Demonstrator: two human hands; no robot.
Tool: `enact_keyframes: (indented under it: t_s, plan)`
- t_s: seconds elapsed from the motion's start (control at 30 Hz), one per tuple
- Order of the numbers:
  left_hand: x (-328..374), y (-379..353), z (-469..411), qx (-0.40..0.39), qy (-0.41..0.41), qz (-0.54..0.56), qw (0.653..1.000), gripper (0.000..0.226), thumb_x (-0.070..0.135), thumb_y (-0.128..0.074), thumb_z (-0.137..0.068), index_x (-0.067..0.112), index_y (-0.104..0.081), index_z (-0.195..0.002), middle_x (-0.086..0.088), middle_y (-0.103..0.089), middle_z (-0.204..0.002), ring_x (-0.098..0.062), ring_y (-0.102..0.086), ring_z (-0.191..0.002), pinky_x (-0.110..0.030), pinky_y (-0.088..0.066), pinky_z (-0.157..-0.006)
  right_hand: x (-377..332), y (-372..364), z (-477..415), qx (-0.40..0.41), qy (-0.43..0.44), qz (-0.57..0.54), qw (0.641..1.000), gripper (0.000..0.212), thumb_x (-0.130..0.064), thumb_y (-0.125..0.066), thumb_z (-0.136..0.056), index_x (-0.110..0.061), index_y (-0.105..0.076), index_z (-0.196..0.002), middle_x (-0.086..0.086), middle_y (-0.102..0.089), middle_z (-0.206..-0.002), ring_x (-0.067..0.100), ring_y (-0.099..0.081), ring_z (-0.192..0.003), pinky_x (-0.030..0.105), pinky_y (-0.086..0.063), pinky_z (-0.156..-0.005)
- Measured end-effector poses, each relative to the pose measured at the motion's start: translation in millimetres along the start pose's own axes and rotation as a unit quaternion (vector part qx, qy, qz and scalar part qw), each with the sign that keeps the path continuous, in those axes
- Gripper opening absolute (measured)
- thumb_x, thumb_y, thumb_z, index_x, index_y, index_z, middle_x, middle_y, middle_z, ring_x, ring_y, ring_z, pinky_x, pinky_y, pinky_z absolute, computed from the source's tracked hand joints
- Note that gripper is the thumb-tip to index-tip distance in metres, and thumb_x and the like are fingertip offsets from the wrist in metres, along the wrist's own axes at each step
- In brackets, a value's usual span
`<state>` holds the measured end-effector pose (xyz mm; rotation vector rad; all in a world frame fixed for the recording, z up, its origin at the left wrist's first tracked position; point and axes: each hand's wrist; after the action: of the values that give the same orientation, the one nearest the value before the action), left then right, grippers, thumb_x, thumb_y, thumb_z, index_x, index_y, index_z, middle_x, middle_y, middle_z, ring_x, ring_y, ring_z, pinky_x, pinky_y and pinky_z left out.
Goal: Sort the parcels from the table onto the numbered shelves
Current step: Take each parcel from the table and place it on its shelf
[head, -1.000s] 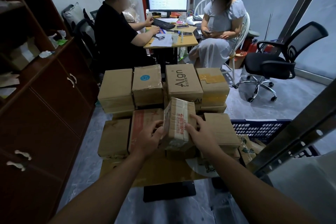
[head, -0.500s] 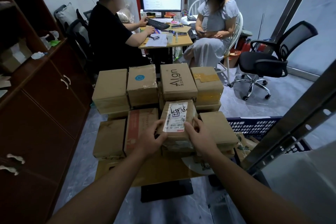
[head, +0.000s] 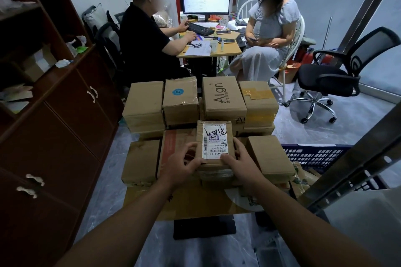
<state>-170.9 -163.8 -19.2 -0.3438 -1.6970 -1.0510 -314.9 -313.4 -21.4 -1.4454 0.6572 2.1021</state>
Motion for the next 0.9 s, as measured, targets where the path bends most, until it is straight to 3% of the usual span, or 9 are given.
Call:
enact_keyframes:
  t_s: [0.2,0.33,0.47,0.6,0.7,0.8,0.83,0.9]
  plan:
    - [1.0,2.2,-7.8,0.042,-0.017,-0.034,0.998,0.037,0.025,-0.061,-0.093,0.023,-0.054,-0.130,0.007,-0.056,-0.117,-0.009,-0.058,-0.105,-0.020,-0.049,-0.077,-6.3,3.8,-6.9,-0.011,-0.011,-0.026,1.000,0.068,-0.020,-0.065,-0.095,-0.048,-0.033,-0.148,-0.006,-0.056,-0.130,0.024,-0.064,-0.108,0.048,-0.062,-0.079]
    - [0.8,10.8,-15.0,0.089,-0.010,-0.071,0.993,0.045,0.030,-0.060,-0.092,0.020,-0.048,-0.134,0.006,-0.044,-0.126,-0.014,-0.048,-0.113,-0.034,-0.046,-0.090,-13.1,11.4,-8.8,-0.042,0.003,0.022,0.999,0.059,-0.020,-0.064,-0.095,-0.044,-0.041,-0.145,-0.007,-0.058,-0.125,0.019,-0.067,-0.105,0.045,-0.062,-0.082]
    - [0.1,25.5,-21.8,0.109,-0.007,-0.142,0.984,0.050,0.031,-0.063,-0.090,0.022,-0.047,-0.137,0.001,-0.039,-0.137,-0.014,-0.043,-0.115,-0.032,-0.041,-0.090,-21.7,16.1,-10.8,-0.064,0.034,0.074,0.995,0.054,-0.018,-0.059,-0.098,-0.041,-0.045,-0.145,-0.012,-0.058,-0.121,0.014,-0.067,-0.104,0.036,-0.062,-0.082]
    - [-4.2,36.4,-27.5,0.041,0.021,-0.166,0.985,0.054,0.030,-0.063,-0.090,0.027,-0.046,-0.140,0.000,-0.041,-0.141,-0.019,-0.048,-0.120,-0.031,-0.044,-0.089,-36.8,11.2,-19.2,-0.027,0.077,0.143,0.986,0.051,-0.023,-0.060,-0.097,-0.043,-0.049,-0.142,-0.003,-0.043,-0.144,0.010,-0.052,-0.119,0.020,-0.051,-0.078]
    - [-7.0,39.5,-25.9,0.030,0.057,-0.180,0.982,0.052,0.033,-0.062,-0.091,0.026,-0.047,-0.140,-0.003,-0.046,-0.134,-0.018,-0.048,-0.113,-0.030,-0.042,-0.086,-42.1,4.5,-27.1,0.034,0.111,0.155,0.981,0.057,-0.033,-0.065,-0.096,-0.043,-0.042,-0.147,-0.002,-0.034,-0.152,0.018,-0.040,-0.134,0.029,-0.045,-0.097]
    - [-10.0,40.7,-18.6,0.047,0.071,-0.188,0.978,0.049,0.040,-0.059,-0.093,0.025,-0.048,-0.139,-0.001,-0.047,-0.121,-0.018,-0.049,-0.109,-0.030,-0.042,-0.082,-39.2,-6.4,-28.1,0.052,0.119,0.176,0.976,0.059,-0.031,-0.064,-0.097,-0.037,-0.040,-0.150,-0.002,-0.030,-0.154,0.015,-0.042,-0.128,0.015,-0.048,-0.083]
    - [-11.5,40.4,-16.1,0.048,0.072,-0.187,0.979,0.048,0.042,-0.057,-0.093,0.026,-0.048,-0.138,-0.001,-0.047,-0.120,-0.018,-0.050,-0.108,-0.030,-0.044,-0.082,-36.7,-9.9,-27.7,0.058,0.119,0.190,0.973,0.059,-0.030,-0.063,-0.097,-0.035,-0.039,-0.151,-0.001,-0.029,-0.155,0.016,-0.042,-0.129,0.018,-0.050,-0.084]
    - [-13.7,38.3,-11.0,0.054,0.060,-0.185,0.979,0.046,0.043,-0.056,-0.094,0.026,-0.049,-0.136,0.000,-0.050,-0.118,-0.017,-0.051,-0.104,-0.030,-0.047,-0.080,-30.9,-15.9,-25.8,0.077,0.119,0.203,0.969,0.058,-0.030,-0.062,-0.097,-0.033,-0.040,-0.151,0.001,-0.027,-0.156,0.020,-0.040,-0.134,0.035,-0.050,-0.102]
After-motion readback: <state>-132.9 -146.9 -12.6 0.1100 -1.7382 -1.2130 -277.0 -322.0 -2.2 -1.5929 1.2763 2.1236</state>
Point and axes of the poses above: each hand's wrist, its own z-axis away from the middle knuckle, its own y-axis out of the back of the hand, x = y × z
